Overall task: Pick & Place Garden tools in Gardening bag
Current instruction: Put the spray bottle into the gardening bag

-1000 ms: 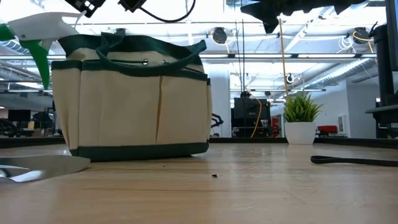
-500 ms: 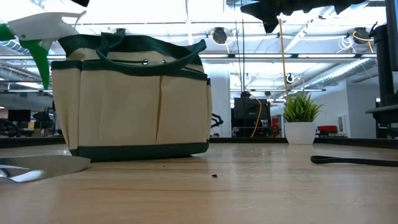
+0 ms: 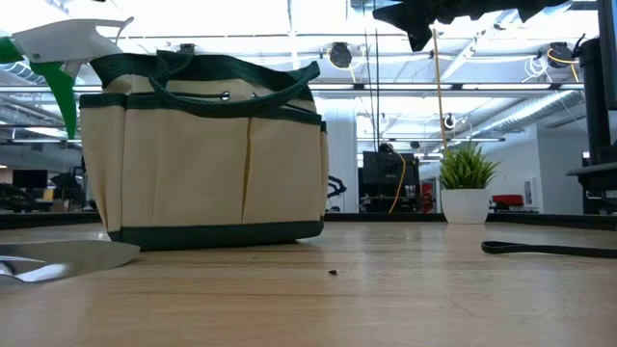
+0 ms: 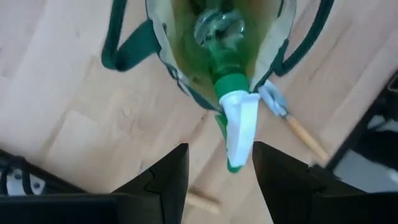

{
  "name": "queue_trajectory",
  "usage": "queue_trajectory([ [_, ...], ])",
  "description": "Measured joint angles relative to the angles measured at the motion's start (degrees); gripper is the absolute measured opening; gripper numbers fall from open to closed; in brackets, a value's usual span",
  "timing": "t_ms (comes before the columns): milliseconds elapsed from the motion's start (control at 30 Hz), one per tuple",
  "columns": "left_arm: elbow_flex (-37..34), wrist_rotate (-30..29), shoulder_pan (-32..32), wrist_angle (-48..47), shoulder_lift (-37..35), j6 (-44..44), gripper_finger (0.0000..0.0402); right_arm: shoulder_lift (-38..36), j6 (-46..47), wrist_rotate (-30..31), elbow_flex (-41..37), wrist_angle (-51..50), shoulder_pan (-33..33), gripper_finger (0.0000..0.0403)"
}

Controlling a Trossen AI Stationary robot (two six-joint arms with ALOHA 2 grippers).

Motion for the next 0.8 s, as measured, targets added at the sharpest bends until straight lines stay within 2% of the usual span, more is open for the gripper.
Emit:
queue_trajectory([
  [133, -2.0, -3.7, -3.6, 1.9, 0.6, -4.4, 0.0184, 0.0, 0.1, 0.0, 0.0, 0.0, 0.0, 0.0171],
  [400, -8.3, -2.6, -8.2, 8.2, 0.7, -10.6, 0.0184, 0.0, 0.2, 0.1, 0.0, 0.0, 0.0, 0.0171],
  [533, -9.1, -3.1, -10.3, 8.1, 0.7, -13.4, 0.0184, 0.0, 0.2, 0.2, 0.0, 0.0, 0.0, 0.0171],
  [800, -9.1, -8.3, -13.4, 8.9, 0.6, -15.6, 0.0184, 0.0, 0.2, 0.2, 0.0, 0.0, 0.0, 0.0171],
])
